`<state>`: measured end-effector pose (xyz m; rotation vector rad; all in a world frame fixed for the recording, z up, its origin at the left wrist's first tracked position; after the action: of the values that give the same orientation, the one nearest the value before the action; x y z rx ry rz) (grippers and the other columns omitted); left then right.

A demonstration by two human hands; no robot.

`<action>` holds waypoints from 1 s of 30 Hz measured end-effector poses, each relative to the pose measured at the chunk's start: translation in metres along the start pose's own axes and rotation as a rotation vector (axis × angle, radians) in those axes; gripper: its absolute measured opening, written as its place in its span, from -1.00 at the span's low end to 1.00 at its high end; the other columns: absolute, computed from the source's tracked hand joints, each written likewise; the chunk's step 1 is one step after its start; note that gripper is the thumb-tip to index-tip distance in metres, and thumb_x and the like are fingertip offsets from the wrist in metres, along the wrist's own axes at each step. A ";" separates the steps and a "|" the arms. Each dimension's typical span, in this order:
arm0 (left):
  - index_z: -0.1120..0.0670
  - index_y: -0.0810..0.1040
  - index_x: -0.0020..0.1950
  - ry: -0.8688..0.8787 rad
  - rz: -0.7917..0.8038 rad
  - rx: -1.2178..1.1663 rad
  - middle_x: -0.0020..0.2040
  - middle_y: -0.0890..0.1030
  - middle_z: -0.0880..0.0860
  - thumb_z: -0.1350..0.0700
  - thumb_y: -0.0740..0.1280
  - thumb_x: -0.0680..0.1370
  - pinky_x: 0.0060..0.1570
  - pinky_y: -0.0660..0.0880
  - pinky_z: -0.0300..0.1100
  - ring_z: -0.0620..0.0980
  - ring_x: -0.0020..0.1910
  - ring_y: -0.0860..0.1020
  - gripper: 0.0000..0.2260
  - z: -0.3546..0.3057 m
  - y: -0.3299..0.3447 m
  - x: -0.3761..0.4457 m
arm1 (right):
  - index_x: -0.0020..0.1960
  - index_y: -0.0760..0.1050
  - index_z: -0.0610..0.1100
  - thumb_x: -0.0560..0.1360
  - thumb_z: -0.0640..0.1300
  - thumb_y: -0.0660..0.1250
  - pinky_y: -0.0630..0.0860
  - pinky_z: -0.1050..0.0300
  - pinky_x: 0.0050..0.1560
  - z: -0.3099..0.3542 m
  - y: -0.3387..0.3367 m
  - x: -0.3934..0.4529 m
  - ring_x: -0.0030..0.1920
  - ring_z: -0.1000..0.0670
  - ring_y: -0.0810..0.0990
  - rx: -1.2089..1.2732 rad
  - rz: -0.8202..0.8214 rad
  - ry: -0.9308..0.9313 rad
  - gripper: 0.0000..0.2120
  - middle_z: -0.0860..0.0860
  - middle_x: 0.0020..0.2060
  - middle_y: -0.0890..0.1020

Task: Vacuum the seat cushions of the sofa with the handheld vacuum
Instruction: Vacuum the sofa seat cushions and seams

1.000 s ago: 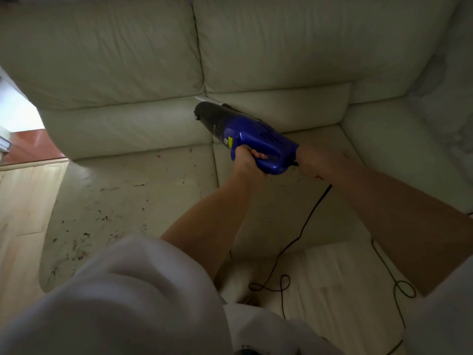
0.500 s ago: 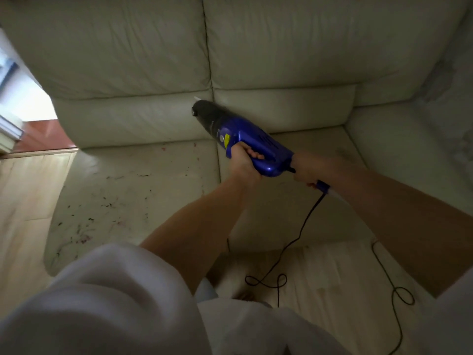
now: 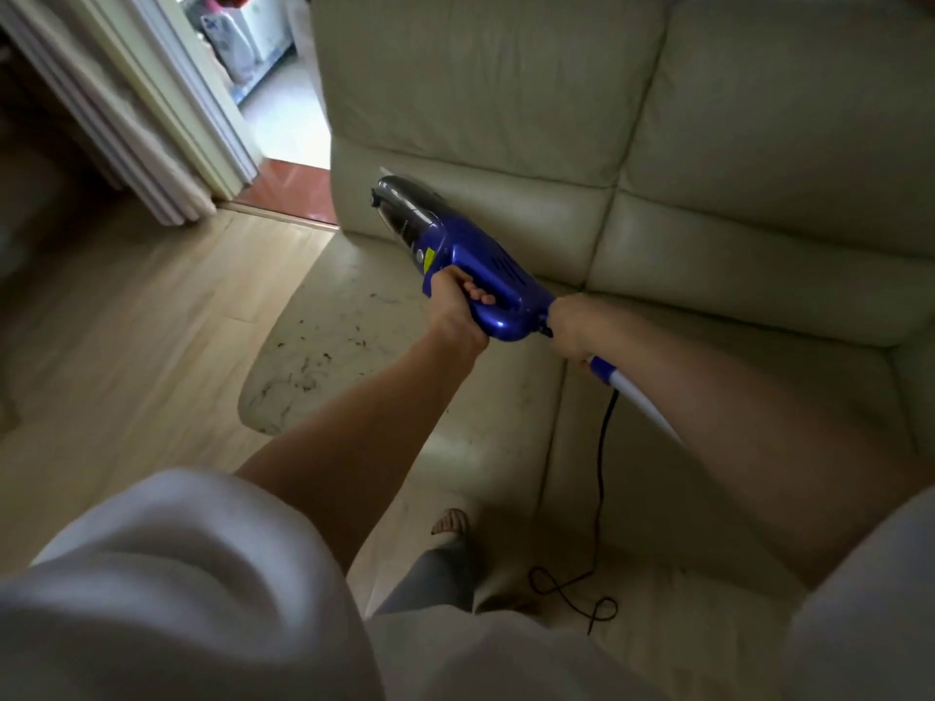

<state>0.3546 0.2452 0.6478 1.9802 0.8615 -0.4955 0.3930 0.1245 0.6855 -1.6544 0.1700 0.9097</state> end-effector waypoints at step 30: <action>0.06 0.30 -0.44 -0.056 -0.017 -0.097 -0.60 0.32 -0.06 0.29 0.14 0.45 -0.54 0.32 -0.30 -0.13 -0.64 0.30 -0.72 -0.104 0.001 0.128 | 0.10 0.49 -0.20 0.52 -0.36 0.23 0.41 0.17 -0.12 0.082 -0.094 0.116 -0.32 0.00 0.43 -0.004 -0.115 0.052 -0.80 -0.06 -0.36 0.36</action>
<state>0.4424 0.3819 0.6218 1.8637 0.8524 -0.5070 0.4862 0.2666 0.6827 -1.6748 0.1077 0.7817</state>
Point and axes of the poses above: each hand's wrist, its own x-axis towards the middle knuckle, its own y-axis out of the palm, z = x × y, the point moved 4 cm from there along x, towards the middle knuckle
